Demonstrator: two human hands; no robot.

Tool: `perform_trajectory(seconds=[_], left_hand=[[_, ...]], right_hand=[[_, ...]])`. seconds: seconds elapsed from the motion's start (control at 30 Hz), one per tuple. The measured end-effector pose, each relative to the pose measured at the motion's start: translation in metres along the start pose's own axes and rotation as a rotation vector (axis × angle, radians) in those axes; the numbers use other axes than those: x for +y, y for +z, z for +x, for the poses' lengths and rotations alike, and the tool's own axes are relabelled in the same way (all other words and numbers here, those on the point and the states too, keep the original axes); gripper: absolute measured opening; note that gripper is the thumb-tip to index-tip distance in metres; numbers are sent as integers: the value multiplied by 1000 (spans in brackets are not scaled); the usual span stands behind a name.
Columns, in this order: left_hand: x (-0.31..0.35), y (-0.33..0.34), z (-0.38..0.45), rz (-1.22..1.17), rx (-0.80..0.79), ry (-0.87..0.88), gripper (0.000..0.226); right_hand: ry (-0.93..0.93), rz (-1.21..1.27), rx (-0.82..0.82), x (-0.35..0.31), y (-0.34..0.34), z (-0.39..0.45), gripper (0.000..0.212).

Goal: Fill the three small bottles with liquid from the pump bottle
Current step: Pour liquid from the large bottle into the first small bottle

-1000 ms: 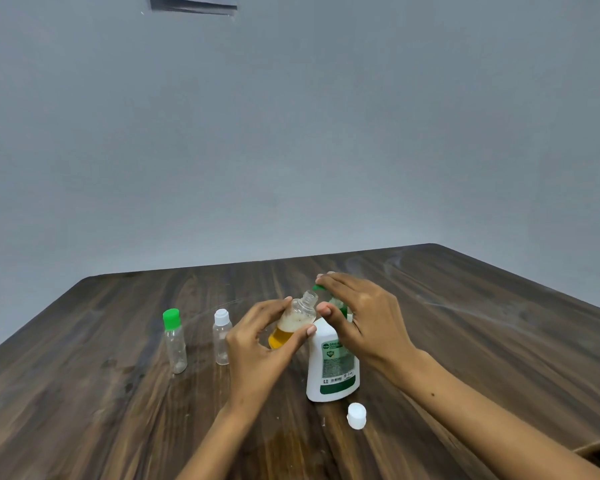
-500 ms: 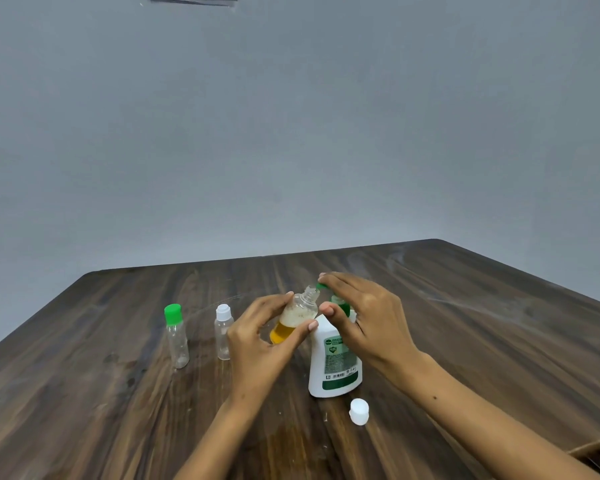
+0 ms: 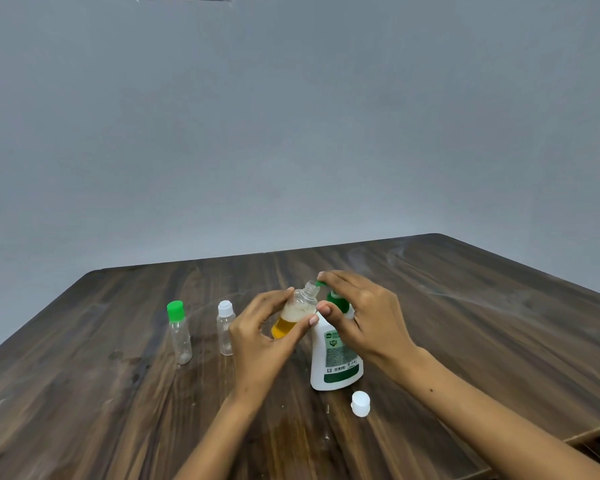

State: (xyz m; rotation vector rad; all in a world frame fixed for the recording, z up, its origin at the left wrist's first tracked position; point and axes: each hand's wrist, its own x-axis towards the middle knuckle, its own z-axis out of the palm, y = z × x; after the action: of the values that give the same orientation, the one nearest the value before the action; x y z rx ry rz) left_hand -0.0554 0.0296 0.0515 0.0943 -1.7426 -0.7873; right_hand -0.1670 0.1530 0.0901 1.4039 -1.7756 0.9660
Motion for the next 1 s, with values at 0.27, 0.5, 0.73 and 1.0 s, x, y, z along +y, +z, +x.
perform_trajectory(seconds=[0.27, 0.5, 0.73, 1.0], left_hand=[[-2, 1, 0, 13, 3, 5, 46], [-4, 1, -1, 18, 5, -7, 45], [1, 0, 0, 0, -6, -1, 48], [-3, 1, 0, 14, 3, -8, 45]], right_hand=[[-21, -6, 9, 0, -3, 4, 79], [-39, -8, -2, 4, -6, 7, 78], [-22, -2, 2, 4, 3, -4, 78], [-85, -37, -14, 11, -3, 1, 78]])
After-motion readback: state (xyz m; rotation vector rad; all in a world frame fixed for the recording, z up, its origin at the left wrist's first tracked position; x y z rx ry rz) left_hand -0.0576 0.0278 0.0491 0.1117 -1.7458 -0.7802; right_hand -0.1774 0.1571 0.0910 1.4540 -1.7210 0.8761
